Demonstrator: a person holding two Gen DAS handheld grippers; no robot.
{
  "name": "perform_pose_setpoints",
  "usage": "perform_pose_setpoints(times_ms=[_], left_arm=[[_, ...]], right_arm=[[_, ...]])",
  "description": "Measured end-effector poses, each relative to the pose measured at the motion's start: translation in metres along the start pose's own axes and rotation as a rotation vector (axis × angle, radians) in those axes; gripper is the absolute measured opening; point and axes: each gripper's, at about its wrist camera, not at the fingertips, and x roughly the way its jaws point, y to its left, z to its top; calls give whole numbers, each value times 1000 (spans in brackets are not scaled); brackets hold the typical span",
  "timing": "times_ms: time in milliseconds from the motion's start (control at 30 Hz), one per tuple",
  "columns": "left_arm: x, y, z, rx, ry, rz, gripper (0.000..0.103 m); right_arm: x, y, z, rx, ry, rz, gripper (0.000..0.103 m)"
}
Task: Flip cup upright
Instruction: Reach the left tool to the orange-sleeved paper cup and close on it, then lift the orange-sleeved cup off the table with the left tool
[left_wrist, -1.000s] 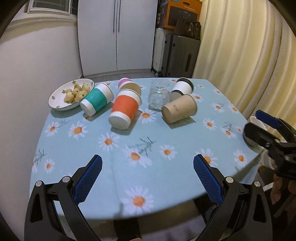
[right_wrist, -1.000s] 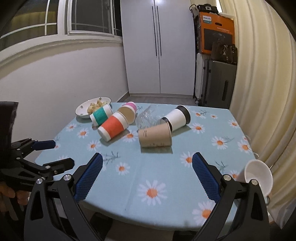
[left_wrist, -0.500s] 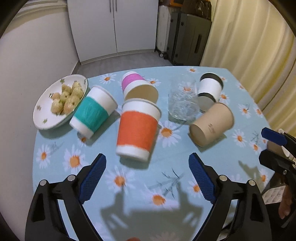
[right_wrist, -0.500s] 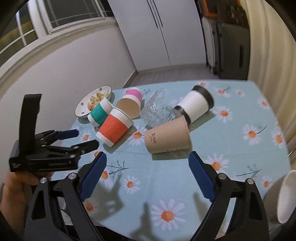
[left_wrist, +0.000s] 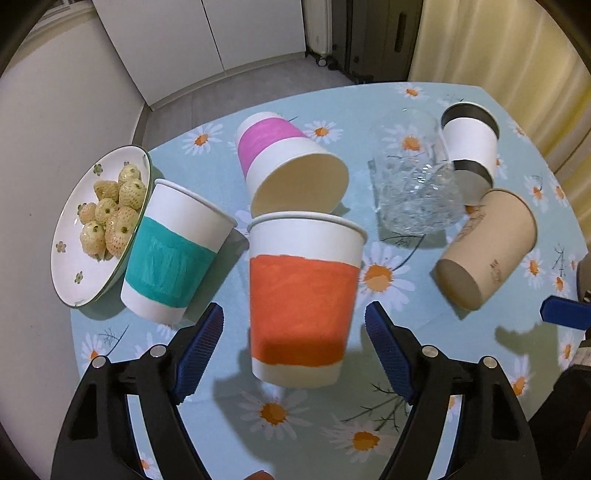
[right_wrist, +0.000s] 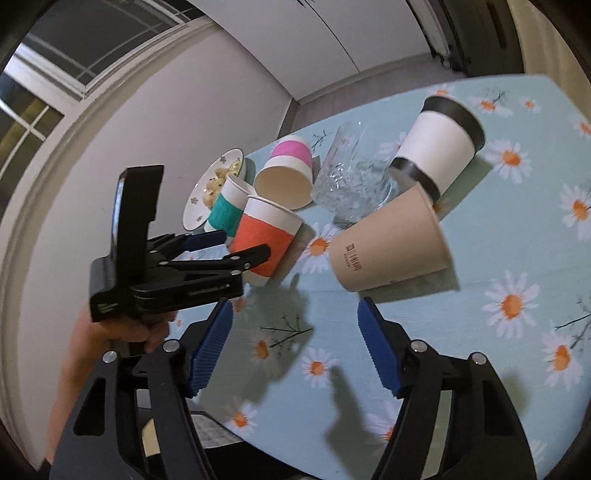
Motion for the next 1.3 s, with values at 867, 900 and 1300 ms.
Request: perform_pose_setpoints(times_ms=[867, 900, 1300], left_arm=[[-14, -4, -3, -31, 58, -85, 62], [-17, -4, -5, -40, 56, -94, 62], [-55, -39, -57, -256, 57, -264, 62]], right_arm=[[-17, -10, -1, 48, -10, 71, 70], [-20, -10, -1, 49, -14, 81, 70], [-73, -18, -17, 62, -31, 134, 70]])
